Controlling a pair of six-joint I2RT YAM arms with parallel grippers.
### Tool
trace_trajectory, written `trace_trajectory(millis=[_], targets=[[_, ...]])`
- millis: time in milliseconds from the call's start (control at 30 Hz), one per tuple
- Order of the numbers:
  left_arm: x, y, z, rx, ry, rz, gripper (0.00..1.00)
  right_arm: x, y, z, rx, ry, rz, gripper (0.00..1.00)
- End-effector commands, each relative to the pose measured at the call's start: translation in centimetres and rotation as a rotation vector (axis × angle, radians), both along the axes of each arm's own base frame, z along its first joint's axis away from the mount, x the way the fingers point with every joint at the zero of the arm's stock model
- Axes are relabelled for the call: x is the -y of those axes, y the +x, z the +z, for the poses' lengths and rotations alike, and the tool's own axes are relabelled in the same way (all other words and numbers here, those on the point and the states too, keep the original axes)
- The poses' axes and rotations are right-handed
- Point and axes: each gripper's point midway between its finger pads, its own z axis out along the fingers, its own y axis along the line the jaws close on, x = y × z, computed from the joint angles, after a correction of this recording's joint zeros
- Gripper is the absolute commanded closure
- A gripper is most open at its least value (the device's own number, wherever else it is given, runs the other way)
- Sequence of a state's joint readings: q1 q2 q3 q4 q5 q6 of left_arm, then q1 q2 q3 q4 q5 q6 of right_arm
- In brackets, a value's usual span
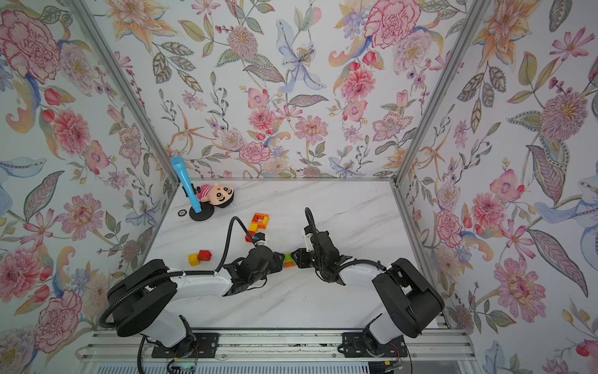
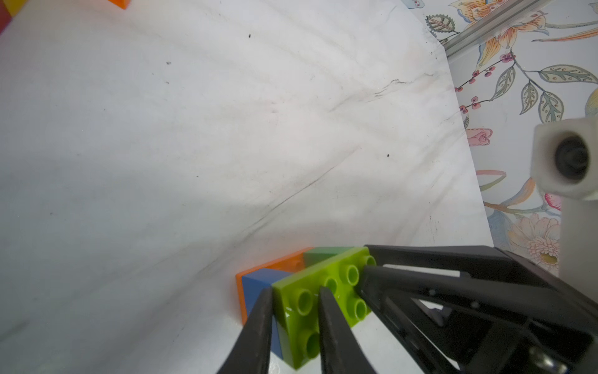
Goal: Assemble the letter p with lego
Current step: Assemble the lego brick with the lego brick.
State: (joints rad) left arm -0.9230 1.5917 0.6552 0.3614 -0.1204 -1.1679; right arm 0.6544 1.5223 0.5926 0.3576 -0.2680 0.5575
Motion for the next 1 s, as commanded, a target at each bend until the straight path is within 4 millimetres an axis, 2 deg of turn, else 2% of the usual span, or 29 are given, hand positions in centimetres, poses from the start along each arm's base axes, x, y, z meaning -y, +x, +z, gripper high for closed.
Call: trace_trajectory(millis=[0, 400, 633, 967], targets=[[-0.3, -1.1, -2.6, -0.061, 0.064, -0.028, 0.78, -0.4, -1.4, -1.3, -0.04, -0.007, 0.029, 0.77], [-0.6, -1.7, -4.0, -0.085, 0.087, -0.033, 0.81, -0.1, -2.1, -2.5, -0.058, -0.04, 0.009, 0.82], [0.2, -1.1, -3.4, -0.064, 0.089, -0.049, 0.77, 0.1, -1.9, -1.6, -0.035, -0.038, -0.005, 0.79], [2.2, -0.2, -2.4, -0.032, 0.074, -0.09, 0.73, 1.7, -1.6, -0.3, -0.002, -0.044, -0.046, 0.74]])
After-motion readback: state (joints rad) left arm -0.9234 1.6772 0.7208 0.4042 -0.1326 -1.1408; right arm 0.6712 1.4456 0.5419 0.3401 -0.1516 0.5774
